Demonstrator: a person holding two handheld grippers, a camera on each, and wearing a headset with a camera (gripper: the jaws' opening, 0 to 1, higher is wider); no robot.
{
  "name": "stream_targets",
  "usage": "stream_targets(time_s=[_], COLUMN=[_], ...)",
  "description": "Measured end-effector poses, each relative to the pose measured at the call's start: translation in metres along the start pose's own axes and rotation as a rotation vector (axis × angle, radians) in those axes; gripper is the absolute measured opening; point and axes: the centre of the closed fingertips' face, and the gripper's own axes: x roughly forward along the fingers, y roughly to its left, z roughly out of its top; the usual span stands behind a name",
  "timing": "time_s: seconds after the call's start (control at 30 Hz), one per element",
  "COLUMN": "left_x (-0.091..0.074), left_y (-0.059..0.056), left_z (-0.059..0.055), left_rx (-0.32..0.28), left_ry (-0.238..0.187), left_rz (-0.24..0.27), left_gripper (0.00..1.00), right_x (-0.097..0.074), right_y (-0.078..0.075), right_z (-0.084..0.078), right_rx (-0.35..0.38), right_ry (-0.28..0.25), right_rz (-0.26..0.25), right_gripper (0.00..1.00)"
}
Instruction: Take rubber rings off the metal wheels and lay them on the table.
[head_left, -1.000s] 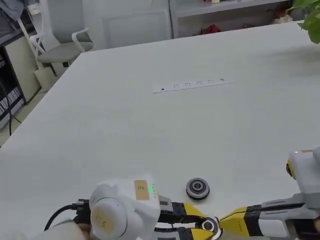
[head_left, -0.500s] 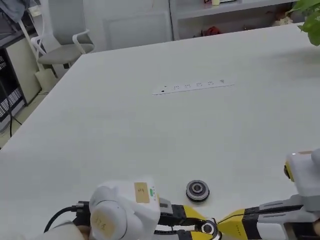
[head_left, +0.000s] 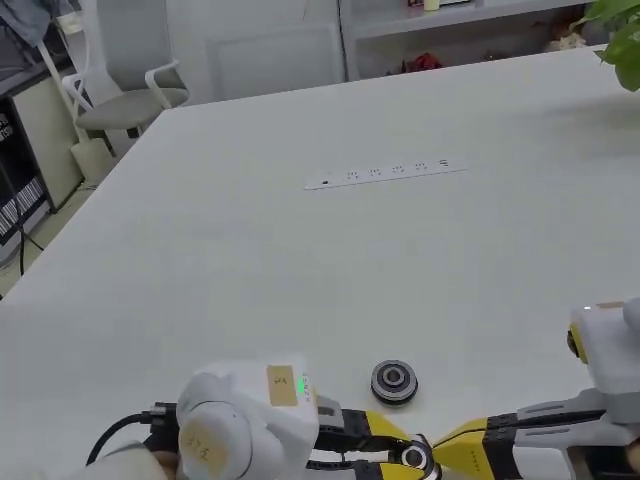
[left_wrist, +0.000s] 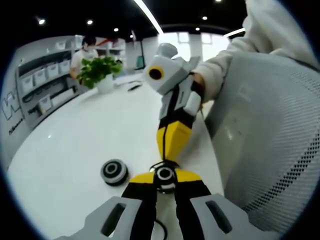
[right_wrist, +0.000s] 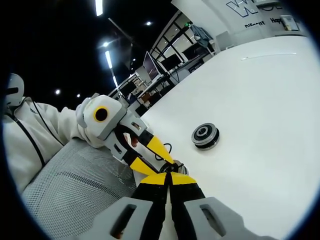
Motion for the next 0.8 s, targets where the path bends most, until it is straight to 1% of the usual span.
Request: stream_targets(time_s=[0.6,0.8], left_x=[0.0,0.0], left_y=[0.0,-0.0005], left_z=[-0.0005,-0.0003], left_rx=[0.0,0.001], left_ry=[-0.003,-0.002], left_rz=[0.0,0.001], left_gripper=[0.14,0.14], right_x=[0.0006,0.0007], right_y=[0.0026,0.0058], right_z=[0.0011,0.0015], right_rx=[-0.012,-0.014], right_ry=[-0.005,-0.007], right_rz=[0.011,0.024], right_gripper=[0.0,0.0])
